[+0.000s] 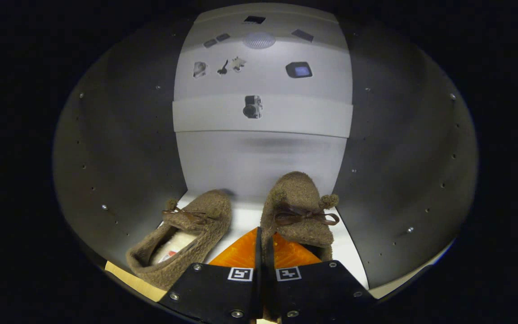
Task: Open the shoe cabinet door, grab the shoes and put them into the shoe cabinet, then close the shoe cabinet door.
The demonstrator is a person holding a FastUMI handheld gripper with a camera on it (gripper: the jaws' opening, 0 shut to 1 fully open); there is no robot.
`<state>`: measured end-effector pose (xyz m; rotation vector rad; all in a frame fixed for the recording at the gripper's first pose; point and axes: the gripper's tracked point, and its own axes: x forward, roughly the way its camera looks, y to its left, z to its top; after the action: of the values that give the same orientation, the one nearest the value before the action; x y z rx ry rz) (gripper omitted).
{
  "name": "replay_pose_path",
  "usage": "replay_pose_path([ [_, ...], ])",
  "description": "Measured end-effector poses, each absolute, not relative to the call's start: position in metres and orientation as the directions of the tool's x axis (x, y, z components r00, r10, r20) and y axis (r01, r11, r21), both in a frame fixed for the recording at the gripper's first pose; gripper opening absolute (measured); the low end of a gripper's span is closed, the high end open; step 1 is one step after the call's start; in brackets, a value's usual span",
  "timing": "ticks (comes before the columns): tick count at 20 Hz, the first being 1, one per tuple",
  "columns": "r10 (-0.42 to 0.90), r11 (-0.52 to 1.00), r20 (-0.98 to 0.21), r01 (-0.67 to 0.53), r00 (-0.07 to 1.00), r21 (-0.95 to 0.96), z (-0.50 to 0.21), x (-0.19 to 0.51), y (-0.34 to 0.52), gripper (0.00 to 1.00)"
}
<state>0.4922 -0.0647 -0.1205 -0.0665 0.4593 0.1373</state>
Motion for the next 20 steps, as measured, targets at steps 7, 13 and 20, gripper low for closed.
replay_pose_path([
  [7,0.095,0.995,-0.468,-0.100,0.879,0.014,-0.131,0.492,-0.058,0.18],
  [13,0.106,0.994,-0.411,-0.099,0.906,0.037,-0.098,0.459,-0.059,0.18],
  [20,0.081,0.996,-0.310,-0.084,0.947,0.002,-0.038,0.369,-0.061,0.18],
])
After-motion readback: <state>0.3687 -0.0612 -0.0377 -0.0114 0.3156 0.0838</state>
